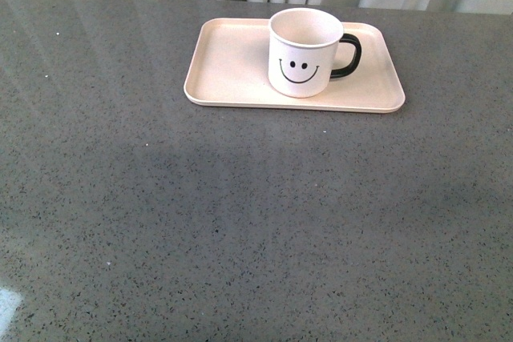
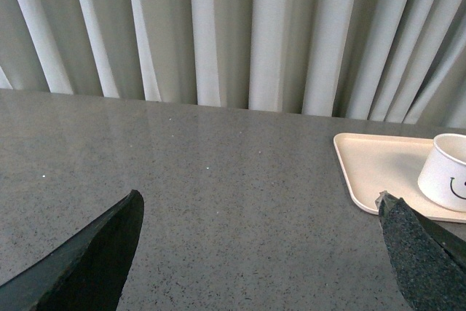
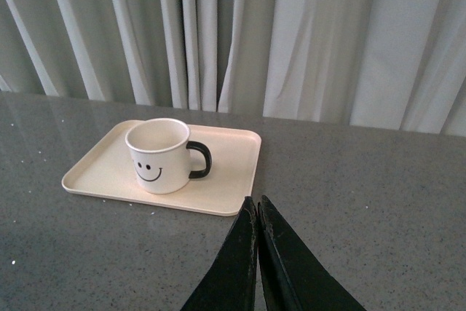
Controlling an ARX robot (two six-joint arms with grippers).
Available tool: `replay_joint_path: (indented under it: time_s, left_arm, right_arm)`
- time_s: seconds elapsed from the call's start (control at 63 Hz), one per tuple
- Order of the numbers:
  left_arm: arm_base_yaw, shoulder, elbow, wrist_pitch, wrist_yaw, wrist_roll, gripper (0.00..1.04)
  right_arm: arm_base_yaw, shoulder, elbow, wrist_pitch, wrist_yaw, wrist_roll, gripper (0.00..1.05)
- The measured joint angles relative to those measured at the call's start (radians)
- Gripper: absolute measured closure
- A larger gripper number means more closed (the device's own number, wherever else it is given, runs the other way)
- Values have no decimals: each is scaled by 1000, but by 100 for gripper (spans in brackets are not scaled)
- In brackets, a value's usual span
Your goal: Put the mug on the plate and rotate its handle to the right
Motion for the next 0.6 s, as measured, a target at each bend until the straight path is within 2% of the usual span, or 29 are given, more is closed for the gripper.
replay_joint_path:
  time_s: [0.222,0.317,0.603]
  left_arm:
    - [0,0,0,0,0,0,9]
    - [0,0,0,0,0,0,9]
    - [0,0,0,0,0,0,9]
  right_arm:
    - [0,-81,0,-82,0,0,103]
    - [0,-208,0,-240,2,0,103]
    - [0,-249,0,-254,0,0,103]
